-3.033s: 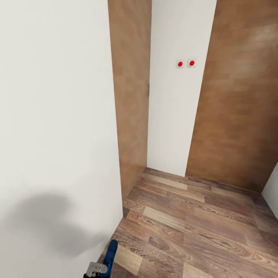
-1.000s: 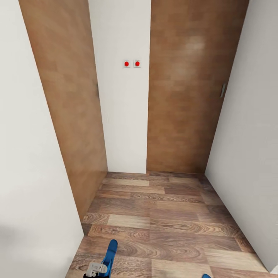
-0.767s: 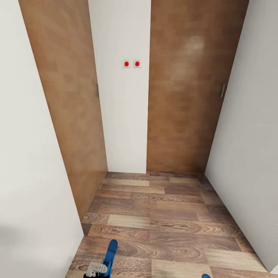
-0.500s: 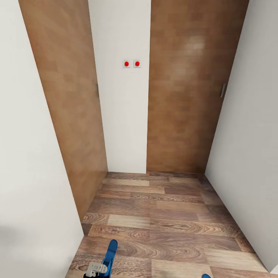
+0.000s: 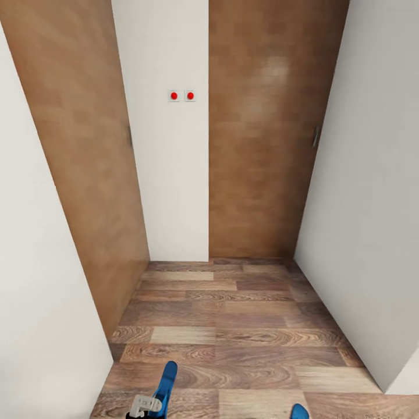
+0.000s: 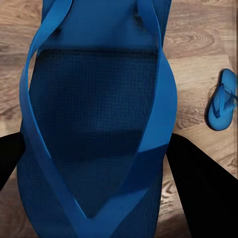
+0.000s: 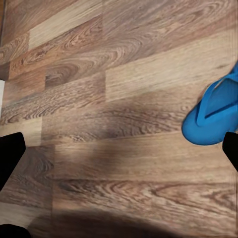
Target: In the bedroom, move the book from the bed onto either nightstand, and place the two sandals side by side next to the bed.
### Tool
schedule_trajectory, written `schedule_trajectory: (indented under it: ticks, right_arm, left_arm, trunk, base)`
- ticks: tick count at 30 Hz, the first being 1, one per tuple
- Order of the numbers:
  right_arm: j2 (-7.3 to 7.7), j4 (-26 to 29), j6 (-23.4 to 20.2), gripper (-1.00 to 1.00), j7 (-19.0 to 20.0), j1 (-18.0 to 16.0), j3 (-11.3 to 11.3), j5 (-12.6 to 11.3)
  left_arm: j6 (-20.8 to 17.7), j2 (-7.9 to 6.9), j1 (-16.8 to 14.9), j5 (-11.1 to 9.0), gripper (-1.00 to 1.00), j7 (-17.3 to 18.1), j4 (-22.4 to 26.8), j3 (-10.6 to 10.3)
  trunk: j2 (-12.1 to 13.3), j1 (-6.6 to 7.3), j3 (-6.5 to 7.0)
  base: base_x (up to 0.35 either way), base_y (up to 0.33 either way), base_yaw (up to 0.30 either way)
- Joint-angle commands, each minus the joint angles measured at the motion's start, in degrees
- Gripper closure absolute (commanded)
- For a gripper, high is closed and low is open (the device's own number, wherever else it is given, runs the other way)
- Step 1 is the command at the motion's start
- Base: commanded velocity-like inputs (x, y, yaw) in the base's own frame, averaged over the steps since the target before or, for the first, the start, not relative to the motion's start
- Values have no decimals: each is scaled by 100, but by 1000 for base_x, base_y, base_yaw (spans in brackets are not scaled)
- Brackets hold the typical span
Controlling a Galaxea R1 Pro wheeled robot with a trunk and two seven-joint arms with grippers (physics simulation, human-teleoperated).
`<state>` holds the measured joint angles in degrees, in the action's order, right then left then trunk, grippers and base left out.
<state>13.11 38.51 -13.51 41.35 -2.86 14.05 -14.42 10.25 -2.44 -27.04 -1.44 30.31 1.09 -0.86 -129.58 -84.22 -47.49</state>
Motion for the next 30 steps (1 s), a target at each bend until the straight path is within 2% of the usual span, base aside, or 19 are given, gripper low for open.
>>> schedule_trajectory:
  ticks: [1, 10, 14, 27, 30]
  right_arm:
    - [-1, -1, -55, -100, 18, -4, 10, -52]
    - [-1, -1, -56, -100, 14, -4, 7, -52]
    - [-1, -1, -56, -100, 14, -4, 9, -52]
    - [-1, -1, -56, -100, 14, -4, 1, -52]
    - [-1, -1, -56, -100, 14, -4, 1, -52]
  left_arm:
    - [21, -2, -3, -14, 100, 20, -4, -11]
    - [21, -5, -3, -14, 100, 25, -4, -11]
    - [21, -13, -3, -19, 100, 27, -4, -11]
    - [21, -20, -3, -23, 100, 28, -4, -11]
    - [21, -20, -3, -23, 100, 28, -4, -11]
  trunk:
    - [-2, 1, -6]
    - [-2, 1, -6]
    - [-2, 1, -6]
    - [-2, 1, -6]
    - [-2, 1, -6]
  base:
    - [0, 0, -233]
    - [0, 0, -227]
    - [47, 0, -82]
    - [294, 0, -5]
    - [115, 0, -51]
